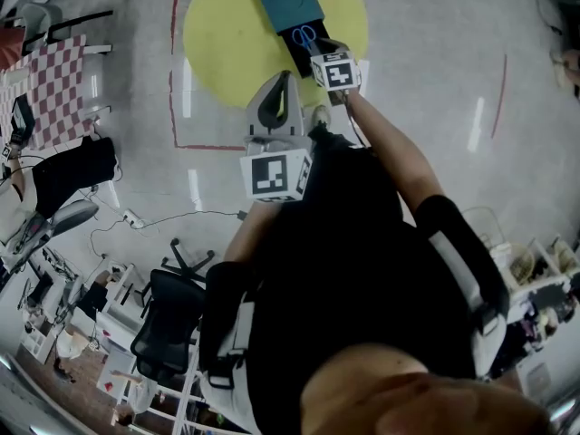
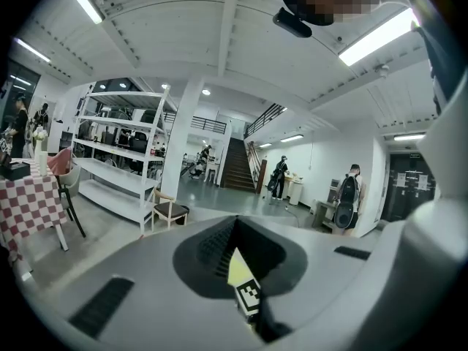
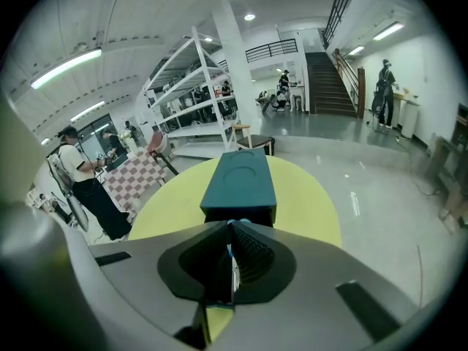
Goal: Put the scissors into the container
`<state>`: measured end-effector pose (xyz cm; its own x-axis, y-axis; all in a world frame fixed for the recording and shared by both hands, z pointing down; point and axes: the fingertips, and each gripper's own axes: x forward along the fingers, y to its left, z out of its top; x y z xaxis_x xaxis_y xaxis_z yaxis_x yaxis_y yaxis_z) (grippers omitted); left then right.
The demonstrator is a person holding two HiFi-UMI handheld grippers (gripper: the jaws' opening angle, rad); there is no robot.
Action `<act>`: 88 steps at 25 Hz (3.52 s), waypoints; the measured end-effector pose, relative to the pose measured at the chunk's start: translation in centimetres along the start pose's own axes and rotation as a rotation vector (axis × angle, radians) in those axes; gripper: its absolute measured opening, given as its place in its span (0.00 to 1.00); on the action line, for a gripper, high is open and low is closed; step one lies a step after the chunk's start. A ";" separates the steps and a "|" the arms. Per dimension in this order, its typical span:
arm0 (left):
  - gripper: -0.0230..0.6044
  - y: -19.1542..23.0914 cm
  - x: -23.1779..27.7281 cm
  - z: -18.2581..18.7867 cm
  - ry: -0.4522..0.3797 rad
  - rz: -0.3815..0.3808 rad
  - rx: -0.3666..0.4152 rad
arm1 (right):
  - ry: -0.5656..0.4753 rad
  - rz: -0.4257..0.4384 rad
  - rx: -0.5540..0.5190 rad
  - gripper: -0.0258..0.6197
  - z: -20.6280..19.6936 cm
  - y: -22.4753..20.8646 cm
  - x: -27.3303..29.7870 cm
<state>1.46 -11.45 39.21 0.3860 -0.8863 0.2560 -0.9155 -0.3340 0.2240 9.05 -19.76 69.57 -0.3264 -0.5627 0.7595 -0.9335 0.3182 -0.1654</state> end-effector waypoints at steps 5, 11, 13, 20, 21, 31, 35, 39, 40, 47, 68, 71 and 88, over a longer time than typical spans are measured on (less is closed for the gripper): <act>0.03 -1.3 -1.8 -0.4 -0.012 -0.001 0.014 | -0.045 0.006 0.011 0.05 -0.2 0.3 -2.3; 0.03 -2.4 -4.2 -0.5 -0.021 0.018 0.024 | -0.085 -0.001 0.017 0.04 -0.2 0.1 -5.2; 0.03 -2.4 -4.8 -0.5 -0.024 0.029 0.027 | -0.097 0.019 0.025 0.04 -0.2 0.4 -5.7; 0.03 -2.5 -6.3 -0.4 -0.039 0.037 0.038 | -0.132 0.028 0.023 0.04 -0.5 0.8 -9.5; 0.03 -2.3 -6.4 -0.5 -0.039 0.036 0.042 | -0.141 0.032 0.025 0.04 -0.5 1.0 -9.9; 0.03 -1.3 -6.0 -0.6 -0.021 -0.022 0.044 | -0.222 0.057 0.071 0.04 0.8 3.2 -15.4; 0.03 -0.5 -6.9 -0.9 -0.022 -0.034 0.051 | -0.262 0.059 0.053 0.04 0.6 4.9 -18.0; 0.03 0.1 -8.3 -1.3 -0.026 -0.055 0.070 | -0.307 0.062 0.046 0.04 0.3 7.0 -21.3; 0.03 0.2 -8.6 -1.1 -0.031 -0.058 0.062 | -0.318 0.066 0.048 0.04 0.3 7.5 -22.1; 0.03 0.7 -12.0 -0.9 -0.050 -0.083 0.049 | -0.396 0.074 0.059 0.04 0.0 11.5 -27.8; 0.03 1.9 -16.6 -1.5 -0.049 -0.127 0.054 | -0.529 0.068 0.044 0.04 0.1 17.9 -35.7; 0.03 1.8 -16.5 -1.4 -0.050 -0.135 0.057 | -0.523 0.063 0.030 0.04 0.1 18.2 -35.6; 0.03 2.6 -15.0 -0.7 -0.057 -0.155 0.064 | -0.519 0.071 0.039 0.04 1.2 18.5 -34.1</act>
<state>-6.66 1.19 36.60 0.5178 -0.8387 0.1684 -0.8515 -0.4863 0.1960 2.69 4.39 39.89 -0.4100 -0.8479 0.3360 -0.9082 0.3456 -0.2361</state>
